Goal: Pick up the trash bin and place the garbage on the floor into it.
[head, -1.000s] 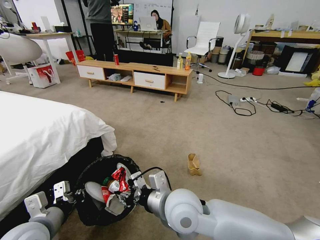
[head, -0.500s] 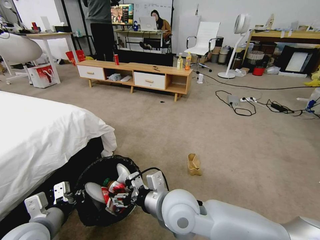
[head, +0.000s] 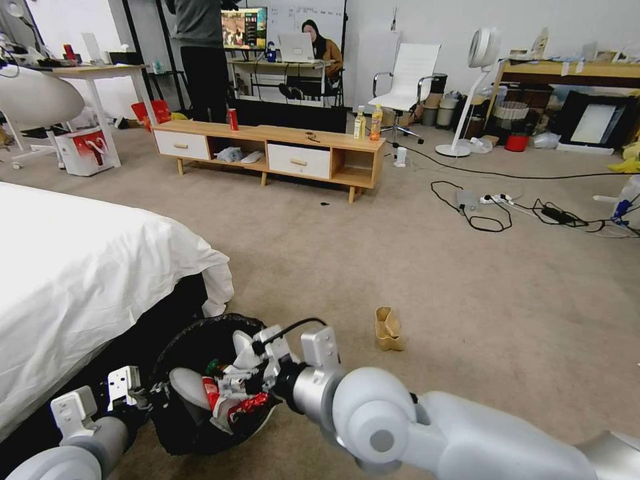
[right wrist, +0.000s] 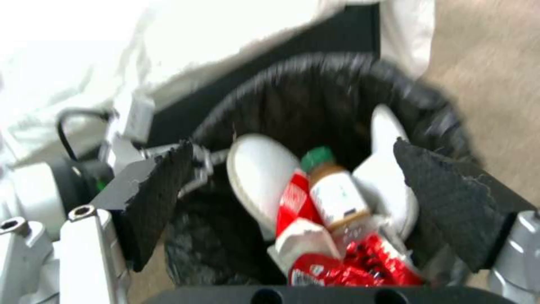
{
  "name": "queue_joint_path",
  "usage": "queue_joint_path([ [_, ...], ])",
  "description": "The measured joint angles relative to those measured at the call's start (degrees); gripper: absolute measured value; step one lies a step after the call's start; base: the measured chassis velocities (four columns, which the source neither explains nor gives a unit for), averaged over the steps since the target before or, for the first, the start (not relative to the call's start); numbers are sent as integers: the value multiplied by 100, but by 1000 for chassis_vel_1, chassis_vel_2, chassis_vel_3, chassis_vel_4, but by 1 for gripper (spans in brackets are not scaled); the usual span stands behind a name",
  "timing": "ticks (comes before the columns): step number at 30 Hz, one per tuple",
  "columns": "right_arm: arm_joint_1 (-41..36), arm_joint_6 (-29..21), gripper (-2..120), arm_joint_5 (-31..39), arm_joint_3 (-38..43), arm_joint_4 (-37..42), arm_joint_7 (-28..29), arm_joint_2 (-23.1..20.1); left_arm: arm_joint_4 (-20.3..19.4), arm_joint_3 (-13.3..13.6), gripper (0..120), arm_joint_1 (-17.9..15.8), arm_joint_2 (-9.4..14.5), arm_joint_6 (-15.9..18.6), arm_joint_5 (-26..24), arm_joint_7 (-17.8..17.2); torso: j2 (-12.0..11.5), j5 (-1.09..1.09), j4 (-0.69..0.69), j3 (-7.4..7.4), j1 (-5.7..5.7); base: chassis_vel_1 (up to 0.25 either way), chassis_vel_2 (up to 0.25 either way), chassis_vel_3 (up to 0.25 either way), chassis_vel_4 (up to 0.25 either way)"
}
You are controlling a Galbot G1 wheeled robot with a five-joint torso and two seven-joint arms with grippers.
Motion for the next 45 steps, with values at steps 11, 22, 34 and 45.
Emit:
queue_joint_path([
  [11,-725,77,91,-263,1534,473,-110,-706,18,-87,1,22,49,0,-31,2,0,1,-1,0,0,0,0,0,0],
  [22,-1623,1943,100,-2490,2934,40,-919,-1098,-81,-208,1,119,4,0,-35,-4,-1,1,1,0,0,0,0,0,0],
  [34,-3719,3307,100,-4931,5277,-324,-1625,-903,-413,-365,1,372,-452,0,320,108,0,1,-2,0,0,0,0,0,0],
  [45,-5443,3521,100,-6278,6245,143,-1894,-598,-506,-349,1,535,-712,0,781,275,0,1,-2,-1,0,0,0,0,0],
])
